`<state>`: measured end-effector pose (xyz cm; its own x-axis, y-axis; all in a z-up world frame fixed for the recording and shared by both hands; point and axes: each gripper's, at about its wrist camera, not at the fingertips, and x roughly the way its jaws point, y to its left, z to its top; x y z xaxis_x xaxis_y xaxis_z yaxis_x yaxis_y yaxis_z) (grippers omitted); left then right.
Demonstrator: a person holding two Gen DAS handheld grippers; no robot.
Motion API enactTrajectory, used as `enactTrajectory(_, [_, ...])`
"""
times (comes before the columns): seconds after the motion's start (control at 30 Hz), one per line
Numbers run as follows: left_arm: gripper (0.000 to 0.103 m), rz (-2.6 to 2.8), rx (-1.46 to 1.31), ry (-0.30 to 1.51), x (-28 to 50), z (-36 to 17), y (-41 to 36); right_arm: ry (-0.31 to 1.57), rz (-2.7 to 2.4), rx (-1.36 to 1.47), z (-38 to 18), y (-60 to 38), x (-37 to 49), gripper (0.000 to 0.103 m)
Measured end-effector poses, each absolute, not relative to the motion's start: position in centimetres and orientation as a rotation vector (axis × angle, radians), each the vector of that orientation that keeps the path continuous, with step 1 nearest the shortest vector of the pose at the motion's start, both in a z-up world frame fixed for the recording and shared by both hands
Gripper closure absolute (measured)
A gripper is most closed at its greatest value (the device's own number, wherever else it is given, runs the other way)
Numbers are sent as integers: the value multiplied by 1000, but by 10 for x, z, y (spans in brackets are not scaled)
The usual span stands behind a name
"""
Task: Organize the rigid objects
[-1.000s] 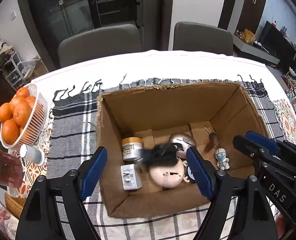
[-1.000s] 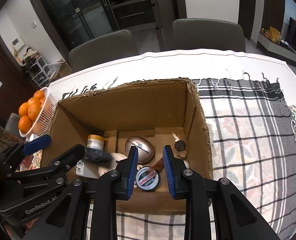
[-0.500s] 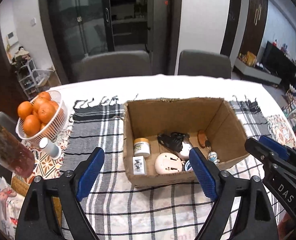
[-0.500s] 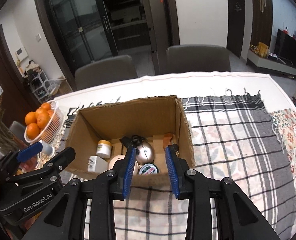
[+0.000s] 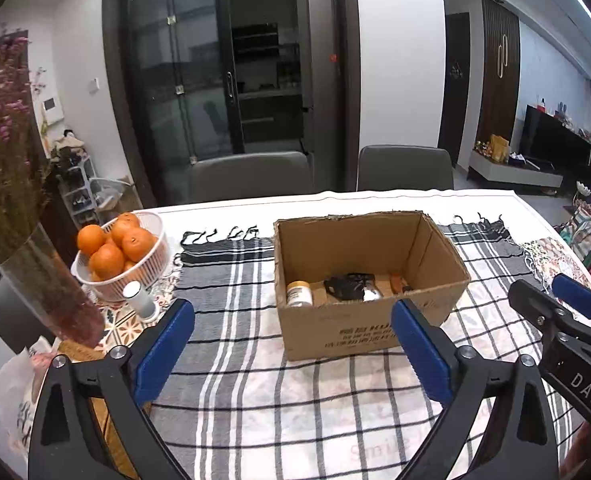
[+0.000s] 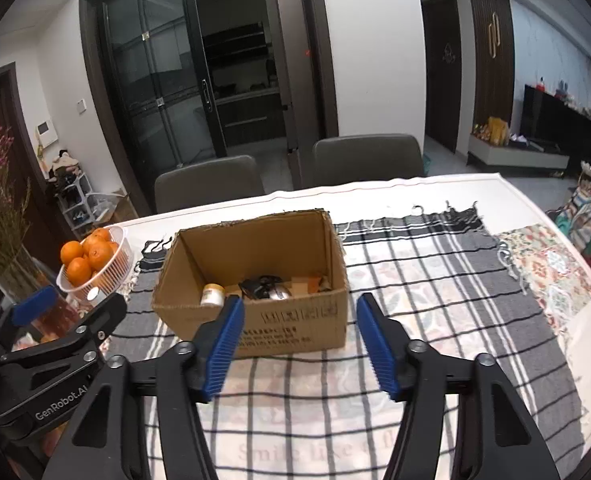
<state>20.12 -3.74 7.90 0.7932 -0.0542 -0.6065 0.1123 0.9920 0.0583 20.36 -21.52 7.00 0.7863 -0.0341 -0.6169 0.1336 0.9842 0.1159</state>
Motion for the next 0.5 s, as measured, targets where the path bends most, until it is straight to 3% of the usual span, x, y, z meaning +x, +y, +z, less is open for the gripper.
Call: enactTrajectory(0.5, [0, 9, 98, 539, 117, 63, -14, 581, -116, 91, 56, -194, 129, 23])
